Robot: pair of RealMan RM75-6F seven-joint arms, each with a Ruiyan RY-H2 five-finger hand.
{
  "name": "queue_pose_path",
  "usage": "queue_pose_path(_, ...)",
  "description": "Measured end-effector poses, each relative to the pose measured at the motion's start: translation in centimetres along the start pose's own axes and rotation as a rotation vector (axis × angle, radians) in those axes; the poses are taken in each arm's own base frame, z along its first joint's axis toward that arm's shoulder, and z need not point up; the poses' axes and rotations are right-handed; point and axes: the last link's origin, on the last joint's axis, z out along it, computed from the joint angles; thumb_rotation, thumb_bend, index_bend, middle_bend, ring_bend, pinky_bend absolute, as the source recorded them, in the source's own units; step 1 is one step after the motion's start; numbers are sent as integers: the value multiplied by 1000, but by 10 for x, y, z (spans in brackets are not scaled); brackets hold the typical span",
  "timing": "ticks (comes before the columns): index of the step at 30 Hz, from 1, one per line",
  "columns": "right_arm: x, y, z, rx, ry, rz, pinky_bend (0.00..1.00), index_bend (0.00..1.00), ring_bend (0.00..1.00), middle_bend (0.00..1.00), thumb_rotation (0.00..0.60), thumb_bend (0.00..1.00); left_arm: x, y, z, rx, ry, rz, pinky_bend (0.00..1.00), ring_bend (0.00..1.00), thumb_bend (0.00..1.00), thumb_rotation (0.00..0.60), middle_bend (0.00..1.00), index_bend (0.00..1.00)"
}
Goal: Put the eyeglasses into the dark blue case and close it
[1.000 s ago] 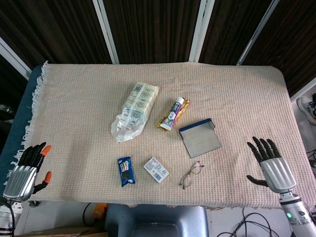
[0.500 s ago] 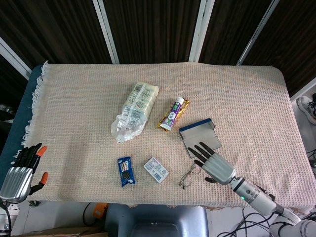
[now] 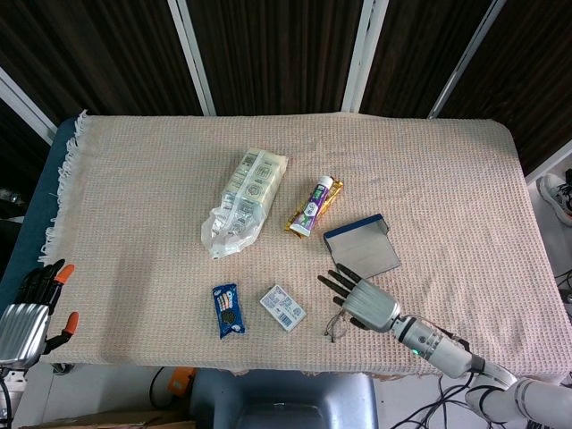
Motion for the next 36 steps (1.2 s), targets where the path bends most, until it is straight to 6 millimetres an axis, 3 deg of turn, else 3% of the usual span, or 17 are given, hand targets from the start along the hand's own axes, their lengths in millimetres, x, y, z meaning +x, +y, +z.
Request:
queue_pose_path(18, -2, -6, 1, 38, -37, -39, 0, 625, 0, 17, 600, 501, 0, 0, -3, -6, -3, -7, 74, 0, 426, 600, 0, 0)
queue_pose_path(30, -7, -7, 0, 36, -41, -40, 18, 727, 0, 53, 600, 507, 0, 0, -3, -7, -3, -3, 75, 0, 427, 600, 0, 0)
queue_pose_path(36, -8, -8, 1, 40, -44, -38, 19, 731, 0, 56, 600, 593, 1, 0, -3, -8, -3, -6, 75, 0, 425, 600, 0, 0)
